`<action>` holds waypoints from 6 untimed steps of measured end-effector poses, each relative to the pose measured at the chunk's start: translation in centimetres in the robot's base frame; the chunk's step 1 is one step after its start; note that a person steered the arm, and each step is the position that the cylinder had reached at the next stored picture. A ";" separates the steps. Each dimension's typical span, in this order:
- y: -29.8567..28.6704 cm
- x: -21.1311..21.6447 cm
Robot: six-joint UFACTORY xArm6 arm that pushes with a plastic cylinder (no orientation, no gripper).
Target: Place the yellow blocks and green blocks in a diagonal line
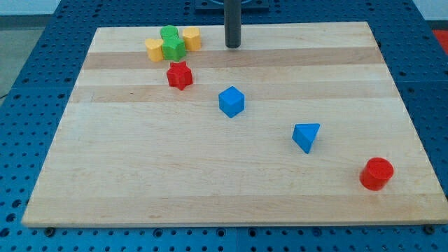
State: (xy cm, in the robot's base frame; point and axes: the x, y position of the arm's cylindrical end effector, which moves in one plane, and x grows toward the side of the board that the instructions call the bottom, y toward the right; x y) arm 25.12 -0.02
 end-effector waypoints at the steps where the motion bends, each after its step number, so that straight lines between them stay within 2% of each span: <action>1: 0.0 0.0; 2: -2.2 -1.1; 4: -13.0 -1.9; 6: -11.8 -3.3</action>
State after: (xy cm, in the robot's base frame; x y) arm 21.82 -11.77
